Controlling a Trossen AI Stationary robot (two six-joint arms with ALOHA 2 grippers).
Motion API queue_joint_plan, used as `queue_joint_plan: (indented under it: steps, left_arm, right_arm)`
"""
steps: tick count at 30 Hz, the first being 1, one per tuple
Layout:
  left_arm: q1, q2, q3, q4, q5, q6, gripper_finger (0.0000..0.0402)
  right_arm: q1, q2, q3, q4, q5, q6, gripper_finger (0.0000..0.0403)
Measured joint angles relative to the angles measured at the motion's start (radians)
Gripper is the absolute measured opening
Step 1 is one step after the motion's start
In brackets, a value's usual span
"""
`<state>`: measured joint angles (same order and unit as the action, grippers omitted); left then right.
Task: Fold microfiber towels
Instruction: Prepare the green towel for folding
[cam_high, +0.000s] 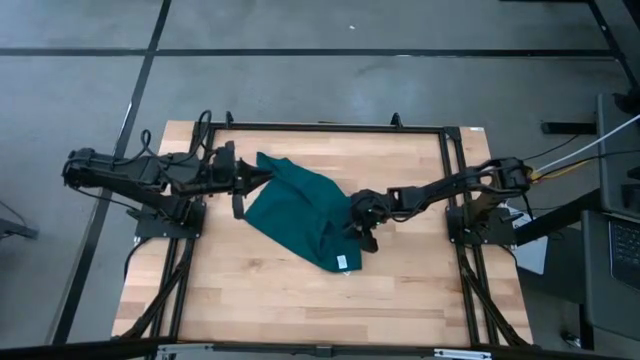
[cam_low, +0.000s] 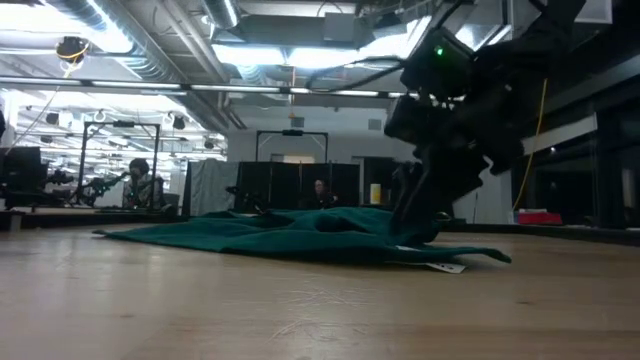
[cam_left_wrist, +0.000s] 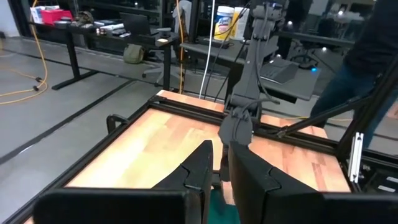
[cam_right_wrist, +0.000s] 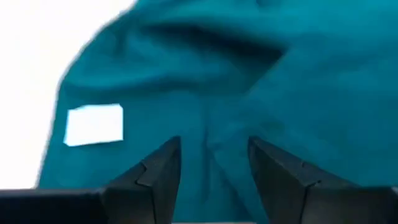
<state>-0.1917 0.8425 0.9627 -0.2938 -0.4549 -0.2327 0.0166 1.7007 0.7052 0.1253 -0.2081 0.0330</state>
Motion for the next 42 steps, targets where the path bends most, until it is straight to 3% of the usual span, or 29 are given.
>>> queue_joint_plan:
  steps: [6, 11, 16, 20, 24, 35, 39, 42]
  left_arm:
    - [-0.005, 0.0, 0.0, 0.0, -0.003, -0.008, 0.0047]
    - [-0.004, -0.002, 0.0, 0.0, -0.003, -0.016, 0.0047]
    - [-0.004, -0.002, 0.0, -0.001, 0.001, -0.017, 0.0047]
    - [-0.004, -0.002, 0.0, -0.038, 0.001, -0.033, 0.0047]
    - [-0.011, -0.002, 0.0, -0.052, 0.002, -0.052, 0.0047]
    - [-0.058, -0.002, 0.0, -0.054, -0.026, -0.07, 0.0047]
    - [-0.081, -0.002, 0.0, -0.055, -0.054, -0.072, 0.0047]
    - [-0.094, -0.002, 0.0, -0.055, -0.07, -0.075, 0.0047]
  right_arm:
    - [0.0, 0.023, 0.0, -0.001, 0.087, -0.017, 0.0176]
    - [0.0, 0.023, 0.0, 0.002, 0.145, -0.022, 0.0134]
    - [0.001, 0.023, 0.0, 0.003, 0.094, -0.034, 0.0082]
    - [0.011, 0.023, 0.0, 0.058, -0.007, -0.009, 0.0068]
    - [0.026, 0.023, 0.0, 0.07, 0.023, 0.01, 0.0096]
    - [0.011, 0.031, 0.0, 0.083, 0.123, 0.037, 0.0254]
    - [0.027, 0.081, 0.004, 0.093, 0.158, 0.03, 0.0275]
    - [0.044, 0.115, 0.012, 0.115, 0.191, 0.03, 0.0266]
